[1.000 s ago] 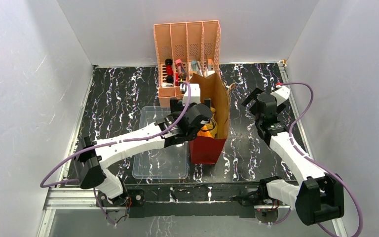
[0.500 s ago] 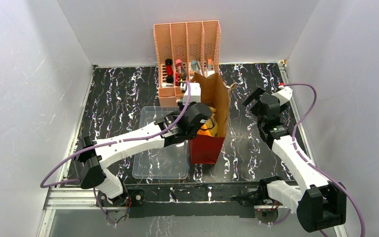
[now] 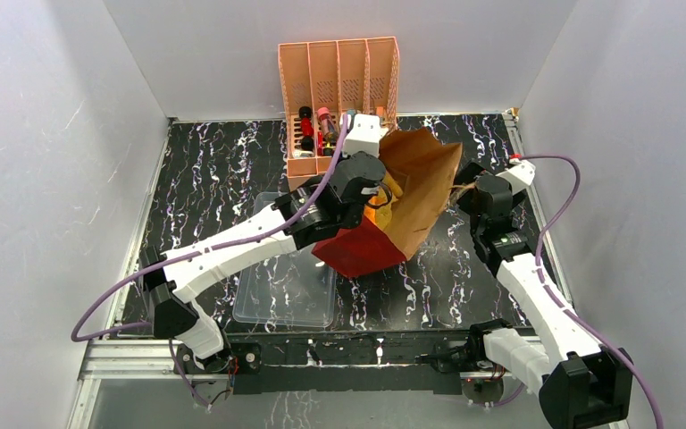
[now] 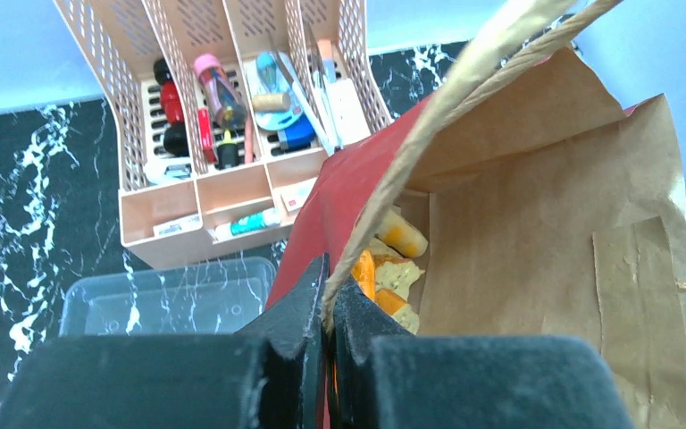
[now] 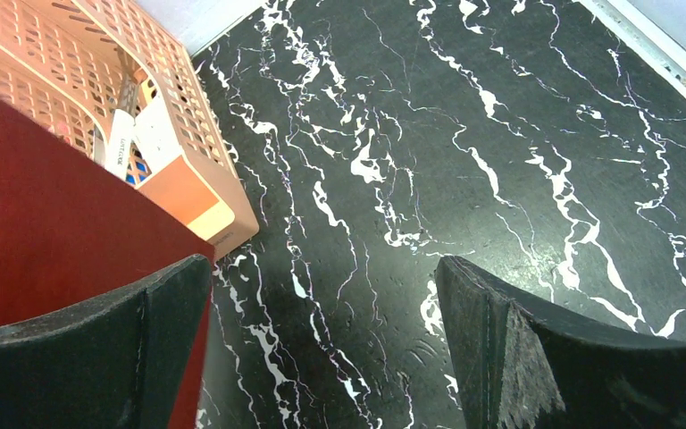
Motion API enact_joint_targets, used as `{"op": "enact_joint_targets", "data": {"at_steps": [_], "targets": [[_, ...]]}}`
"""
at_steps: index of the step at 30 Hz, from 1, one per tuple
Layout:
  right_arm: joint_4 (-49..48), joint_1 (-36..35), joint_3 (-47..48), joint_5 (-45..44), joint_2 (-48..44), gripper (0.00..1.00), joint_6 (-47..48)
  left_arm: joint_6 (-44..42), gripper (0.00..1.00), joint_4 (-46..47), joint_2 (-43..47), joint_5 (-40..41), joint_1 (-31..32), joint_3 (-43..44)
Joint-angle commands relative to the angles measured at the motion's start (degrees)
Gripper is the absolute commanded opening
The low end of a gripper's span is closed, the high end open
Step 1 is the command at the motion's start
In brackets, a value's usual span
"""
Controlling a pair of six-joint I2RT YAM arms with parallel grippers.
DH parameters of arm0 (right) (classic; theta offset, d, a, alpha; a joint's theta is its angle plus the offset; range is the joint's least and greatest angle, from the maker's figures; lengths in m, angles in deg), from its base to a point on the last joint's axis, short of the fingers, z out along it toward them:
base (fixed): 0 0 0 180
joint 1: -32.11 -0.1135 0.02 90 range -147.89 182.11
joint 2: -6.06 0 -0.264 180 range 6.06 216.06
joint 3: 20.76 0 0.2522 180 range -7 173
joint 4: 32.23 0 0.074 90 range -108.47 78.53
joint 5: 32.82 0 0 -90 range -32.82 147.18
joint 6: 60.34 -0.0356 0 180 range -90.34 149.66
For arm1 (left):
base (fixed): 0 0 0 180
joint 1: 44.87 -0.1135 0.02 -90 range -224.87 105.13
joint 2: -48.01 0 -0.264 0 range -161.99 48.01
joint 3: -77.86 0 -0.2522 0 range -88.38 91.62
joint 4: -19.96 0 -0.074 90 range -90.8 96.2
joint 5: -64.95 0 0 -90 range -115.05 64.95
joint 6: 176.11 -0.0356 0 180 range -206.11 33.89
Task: Take the fake bread out of the paper bag
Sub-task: Pick up the paper bag from the center of the board.
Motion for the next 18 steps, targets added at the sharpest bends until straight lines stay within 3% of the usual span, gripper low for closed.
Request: {"op": "enact_joint_targets", "data": {"at_steps": [1,18], "targets": [[0.2,0.0,2.5,-0.5,-2.1,0.98,0.1,-5.9,0.0,5.9,2.5,2.7,-0.3,5.4],[0.7,-3.7,1.9,7.9,-5.0,0.98,0.8,-34.3,0.0,25.2,12.4,18.0,-3.1,2.0]]}}
